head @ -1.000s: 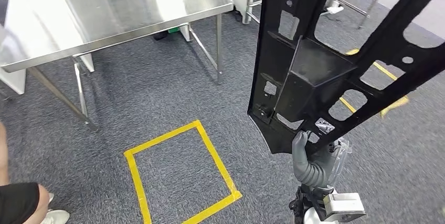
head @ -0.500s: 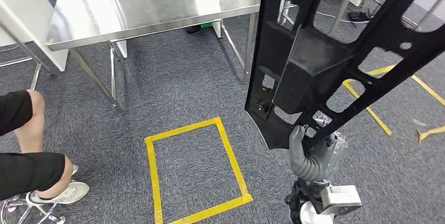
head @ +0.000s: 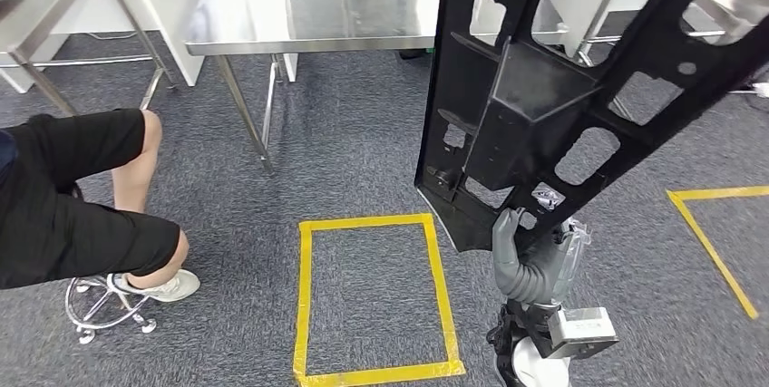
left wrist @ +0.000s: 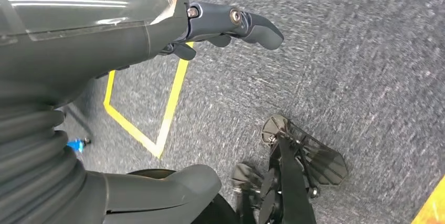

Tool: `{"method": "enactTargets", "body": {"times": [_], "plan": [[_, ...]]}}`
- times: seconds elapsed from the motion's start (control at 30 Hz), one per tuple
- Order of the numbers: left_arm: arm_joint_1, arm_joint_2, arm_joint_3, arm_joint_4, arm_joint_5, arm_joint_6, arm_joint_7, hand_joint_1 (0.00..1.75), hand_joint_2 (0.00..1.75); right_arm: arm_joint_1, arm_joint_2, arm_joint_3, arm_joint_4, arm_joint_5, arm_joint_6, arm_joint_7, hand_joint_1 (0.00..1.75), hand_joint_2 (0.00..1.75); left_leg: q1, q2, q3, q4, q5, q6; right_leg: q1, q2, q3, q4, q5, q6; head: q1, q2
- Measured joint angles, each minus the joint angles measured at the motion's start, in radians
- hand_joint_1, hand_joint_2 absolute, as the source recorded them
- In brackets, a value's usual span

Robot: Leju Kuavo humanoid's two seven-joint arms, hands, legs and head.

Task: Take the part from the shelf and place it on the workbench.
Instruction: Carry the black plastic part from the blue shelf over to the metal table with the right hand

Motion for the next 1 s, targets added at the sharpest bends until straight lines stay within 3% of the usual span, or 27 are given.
{"method": "enactTargets", "body": {"times": [0.03, 0.1, 0.17, 0.3, 0.43, 0.53, 1.0], "plan": [[0.002, 0.0, 0.0, 0.0, 0.001, 0.0, 0.0, 0.0, 1.75, -0.002, 0.0, 0.0, 0.002, -0.004, 0.0, -0.004, 1.75, 1.75, -0.002, -0.005, -0.002, 0.003, -0.003, -0.003, -0.002, 0.003, 0.012, -0.031, 0.012, -0.006, 0.0, 0.0], [0.006, 0.001, 0.0, 0.0, 0.004, 0.002, 0.001, 0.0, 1.75, -0.004, 0.0, -0.001, 0.005, -0.01, 0.002, -0.011, 1.75, 1.75, -0.004, -0.005, -0.004, 0.005, -0.005, 0.001, -0.001, 0.006, 0.016, -0.04, 0.017, -0.023, -0.001, 0.0], [0.007, 0.001, 0.0, 0.0, 0.007, 0.008, 0.003, 0.0, 1.75, -0.004, 0.0, -0.002, 0.006, -0.014, 0.005, -0.014, 1.75, 1.75, -0.003, 0.001, -0.002, 0.003, -0.004, 0.009, 0.001, 0.01, 0.017, -0.04, 0.019, -0.027, -0.001, 0.0], [0.005, -0.002, 0.0, 0.0, 0.01, 0.024, 0.008, 0.0, 1.75, -0.005, 0.0, -0.003, 0.012, -0.017, 0.011, -0.015, 1.75, 1.75, -0.003, 0.009, 0.005, -0.005, -0.004, 0.007, 0.004, 0.018, 0.017, -0.04, 0.019, -0.03, -0.001, 0.0], [0.004, -0.006, 0.0, 0.0, 0.011, 0.034, 0.013, 0.0, 1.75, -0.011, 0.0, -0.003, 0.015, -0.02, 0.011, -0.015, 1.75, 1.75, -0.002, 0.012, 0.007, -0.008, -0.006, -0.008, 0.007, 0.02, 0.017, -0.039, 0.016, -0.039, -0.001, 0.0], [0.004, -0.007, 0.0, 0.0, 0.011, 0.042, 0.019, 0.0, 1.75, -0.016, 0.0, -0.003, 0.016, -0.023, 0.009, -0.013, 1.75, 1.75, -0.001, 0.012, 0.008, -0.009, -0.007, -0.018, 0.007, 0.02, 0.018, -0.039, 0.016, -0.04, -0.001, 0.0], [0.003, -0.008, 0.0, 0.0, 0.011, 0.079, 0.031, 0.0, 1.75, -0.021, -0.005, -0.003, 0.016, -0.027, 0.007, -0.001, 1.75, 1.75, -0.011, 0.012, 0.008, -0.008, -0.008, -0.018, -0.001, 0.02, 0.019, -0.04, 0.016, -0.039, -0.001, 0.0]]}}
